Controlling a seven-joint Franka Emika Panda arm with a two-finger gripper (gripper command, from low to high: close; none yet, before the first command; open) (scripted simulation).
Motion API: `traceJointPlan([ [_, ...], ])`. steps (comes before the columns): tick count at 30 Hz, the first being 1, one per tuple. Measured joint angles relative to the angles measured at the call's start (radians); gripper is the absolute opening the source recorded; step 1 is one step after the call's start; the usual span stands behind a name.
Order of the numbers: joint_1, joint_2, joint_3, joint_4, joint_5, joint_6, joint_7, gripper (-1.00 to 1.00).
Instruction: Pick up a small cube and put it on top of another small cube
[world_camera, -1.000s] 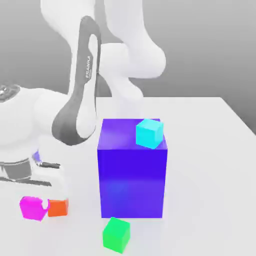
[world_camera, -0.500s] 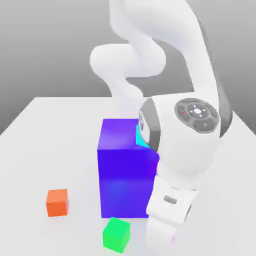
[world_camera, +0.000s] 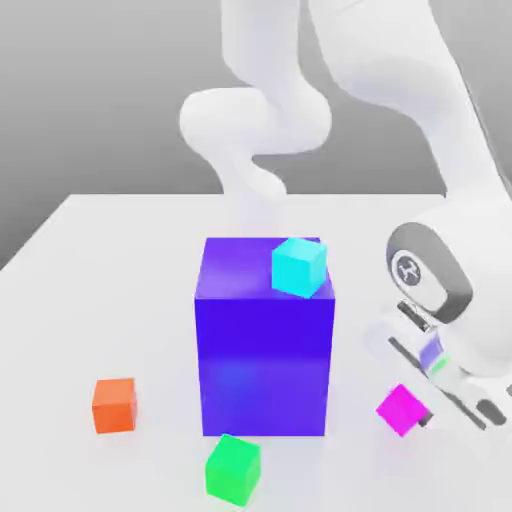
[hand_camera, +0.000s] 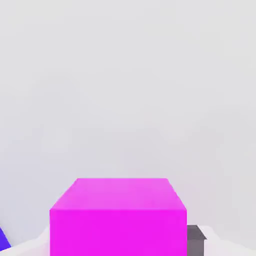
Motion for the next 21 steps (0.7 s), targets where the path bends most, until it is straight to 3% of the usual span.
traceJointPlan([
  [10,-0.159,-0.172,0.075,-0.071,0.028,0.096,-0.513,-1.00],
  [21,-0.348,-0.255,-0.040,-0.175,0.072,0.274,-0.696,-1.00],
])
